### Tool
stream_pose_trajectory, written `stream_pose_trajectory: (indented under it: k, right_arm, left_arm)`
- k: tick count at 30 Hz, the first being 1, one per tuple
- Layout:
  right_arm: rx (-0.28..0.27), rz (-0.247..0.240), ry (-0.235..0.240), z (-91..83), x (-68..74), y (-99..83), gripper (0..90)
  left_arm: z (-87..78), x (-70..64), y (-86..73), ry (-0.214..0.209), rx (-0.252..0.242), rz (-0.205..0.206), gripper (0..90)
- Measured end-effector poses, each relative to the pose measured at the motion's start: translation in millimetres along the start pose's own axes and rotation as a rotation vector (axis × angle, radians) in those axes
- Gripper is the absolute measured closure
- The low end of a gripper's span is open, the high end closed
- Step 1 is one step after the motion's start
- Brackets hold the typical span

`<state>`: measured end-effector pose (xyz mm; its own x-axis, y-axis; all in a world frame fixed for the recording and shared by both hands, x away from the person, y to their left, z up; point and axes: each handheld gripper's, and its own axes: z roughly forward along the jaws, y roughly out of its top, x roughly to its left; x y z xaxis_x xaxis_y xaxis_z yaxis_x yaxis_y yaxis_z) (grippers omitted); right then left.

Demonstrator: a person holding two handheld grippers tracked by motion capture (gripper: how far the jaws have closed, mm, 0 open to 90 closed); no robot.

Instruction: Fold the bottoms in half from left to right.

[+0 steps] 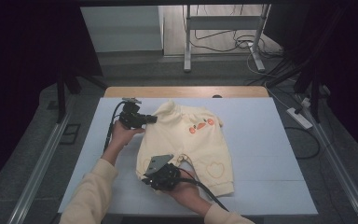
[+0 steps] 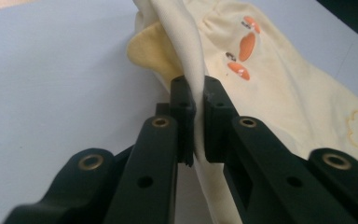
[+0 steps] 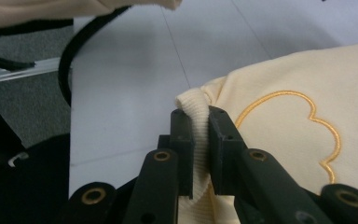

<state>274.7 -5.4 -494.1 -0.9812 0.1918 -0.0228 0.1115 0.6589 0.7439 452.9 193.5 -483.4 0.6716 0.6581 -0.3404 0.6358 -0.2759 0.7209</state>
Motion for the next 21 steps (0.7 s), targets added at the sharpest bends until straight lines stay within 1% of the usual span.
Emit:
stream_pose_trajectory:
  k: [1, 2, 5, 8, 9, 10, 13, 15, 18, 21]
  right_arm:
    - [0.005, -0.005, 0.000, -0.6, 0.3, 1.5, 81.3]
    - [-0.001, -0.006, 0.001, -0.3, 0.3, 2.2, 81.4]
    - [0.002, 0.003, 0.006, 0.0, -0.6, 3.0, 81.4]
    - [0.005, 0.002, 0.008, 1.1, -0.6, 5.9, 81.5]
    - [-0.002, 0.004, 0.011, 2.0, -0.2, 8.0, 81.5]
    - [-0.002, -0.002, 0.012, 2.4, 0.1, 11.3, 81.5]
    - [-0.031, -0.020, 0.018, 2.3, 2.7, 25.8, 81.5]
    - [-0.041, -0.033, 0.019, 1.0, 4.5, 34.7, 81.5]
    - [-0.031, -0.043, 0.019, 2.3, 5.0, 37.7, 81.6]
    - [-0.025, -0.034, 0.021, 3.9, 3.3, 32.4, 81.5]
  left_arm:
    - [-0.8, 0.2, -0.2, 0.001, 0.003, 0.002, 84.7]
    - [-1.0, 0.5, -0.6, 0.001, 0.004, 0.001, 84.7]
    - [-1.2, 2.3, -1.4, -0.008, 0.005, -0.011, 84.7]
    - [-5.8, 1.7, -0.2, -0.009, -0.010, -0.010, 84.8]
    - [-9.1, 1.7, 0.7, -0.009, -0.018, -0.008, 84.8]
    - [-13.1, 1.8, 1.7, -0.008, -0.030, -0.010, 84.8]
    - [-27.0, 3.4, 3.4, -0.005, -0.066, -0.020, 84.9]
    - [-31.6, 4.9, 2.6, -0.006, -0.072, -0.031, 84.9]
    - [-28.7, 7.0, 0.1, -0.007, -0.058, -0.038, 84.9]
    - [-25.6, 7.5, -1.0, -0.005, -0.048, -0.036, 84.9]
